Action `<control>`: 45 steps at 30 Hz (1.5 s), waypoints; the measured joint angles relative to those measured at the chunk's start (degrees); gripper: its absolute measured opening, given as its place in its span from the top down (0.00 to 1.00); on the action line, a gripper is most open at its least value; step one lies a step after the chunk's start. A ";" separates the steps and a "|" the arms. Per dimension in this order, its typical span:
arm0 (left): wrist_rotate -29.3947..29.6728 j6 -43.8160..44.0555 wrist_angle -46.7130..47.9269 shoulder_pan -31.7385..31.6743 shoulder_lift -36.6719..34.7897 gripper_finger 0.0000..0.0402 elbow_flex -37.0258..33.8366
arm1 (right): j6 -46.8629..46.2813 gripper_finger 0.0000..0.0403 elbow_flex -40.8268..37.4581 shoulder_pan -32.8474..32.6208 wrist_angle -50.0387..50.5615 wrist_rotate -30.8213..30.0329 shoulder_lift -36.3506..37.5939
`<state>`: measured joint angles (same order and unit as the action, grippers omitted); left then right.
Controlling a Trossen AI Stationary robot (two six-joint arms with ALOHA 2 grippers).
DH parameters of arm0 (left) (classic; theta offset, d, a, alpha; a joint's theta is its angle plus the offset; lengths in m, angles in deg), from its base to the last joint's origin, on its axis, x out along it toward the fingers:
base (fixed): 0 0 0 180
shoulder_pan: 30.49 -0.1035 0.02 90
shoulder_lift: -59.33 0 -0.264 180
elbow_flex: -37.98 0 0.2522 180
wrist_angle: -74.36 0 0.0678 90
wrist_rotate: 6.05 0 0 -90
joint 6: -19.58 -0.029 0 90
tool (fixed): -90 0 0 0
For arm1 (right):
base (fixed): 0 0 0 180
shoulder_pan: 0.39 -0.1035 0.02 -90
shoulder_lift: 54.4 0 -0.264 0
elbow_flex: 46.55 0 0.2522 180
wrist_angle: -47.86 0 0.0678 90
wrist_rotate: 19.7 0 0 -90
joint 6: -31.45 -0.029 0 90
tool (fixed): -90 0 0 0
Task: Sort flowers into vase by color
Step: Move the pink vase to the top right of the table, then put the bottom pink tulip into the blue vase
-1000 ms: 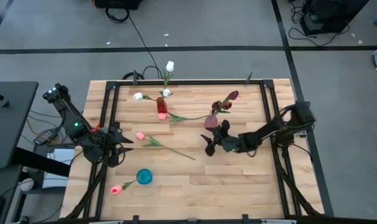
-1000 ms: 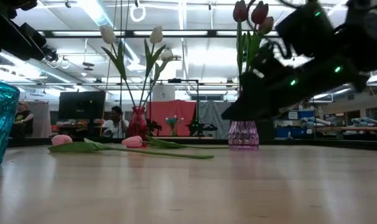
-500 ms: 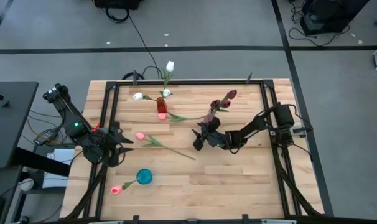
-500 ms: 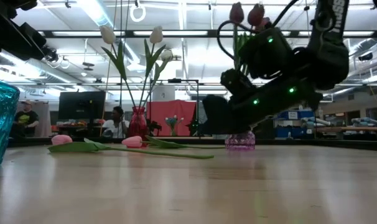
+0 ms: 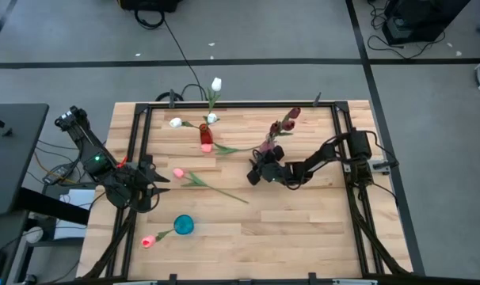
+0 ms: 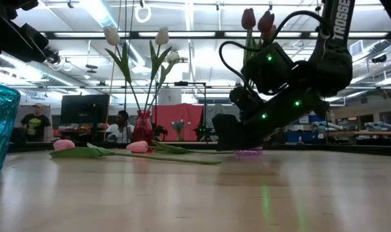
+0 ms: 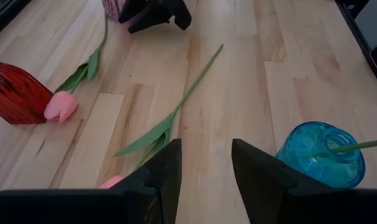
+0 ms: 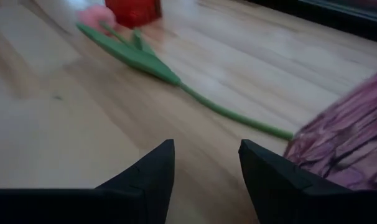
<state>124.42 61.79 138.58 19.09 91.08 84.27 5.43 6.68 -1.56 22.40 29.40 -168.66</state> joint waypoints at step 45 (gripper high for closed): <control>-1.68 -8.27 -4.54 3.78 0.00 0.63 -0.04 | 11.61 0.53 33.90 -1.68 38.22 12.60 0.79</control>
<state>122.74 53.52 134.05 22.87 91.08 84.23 17.04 40.58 -3.25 60.62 42.00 -167.87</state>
